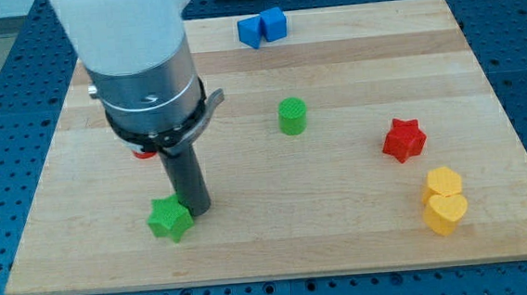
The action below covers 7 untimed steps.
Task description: Slide the green star left a bit
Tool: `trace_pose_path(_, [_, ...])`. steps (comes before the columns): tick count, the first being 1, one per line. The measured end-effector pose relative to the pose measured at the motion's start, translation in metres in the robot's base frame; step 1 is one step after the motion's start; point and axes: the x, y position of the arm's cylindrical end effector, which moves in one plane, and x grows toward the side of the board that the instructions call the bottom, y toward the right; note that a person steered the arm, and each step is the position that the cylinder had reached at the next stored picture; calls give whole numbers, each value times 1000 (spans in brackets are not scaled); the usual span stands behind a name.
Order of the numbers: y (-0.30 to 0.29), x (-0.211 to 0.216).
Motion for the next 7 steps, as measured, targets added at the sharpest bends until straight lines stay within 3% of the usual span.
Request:
trace_pose_path(3, [-51, 25])
trace_pose_path(4, [-34, 25])
trace_pose_path(5, [18, 26])
trace_pose_path(7, [-4, 74])
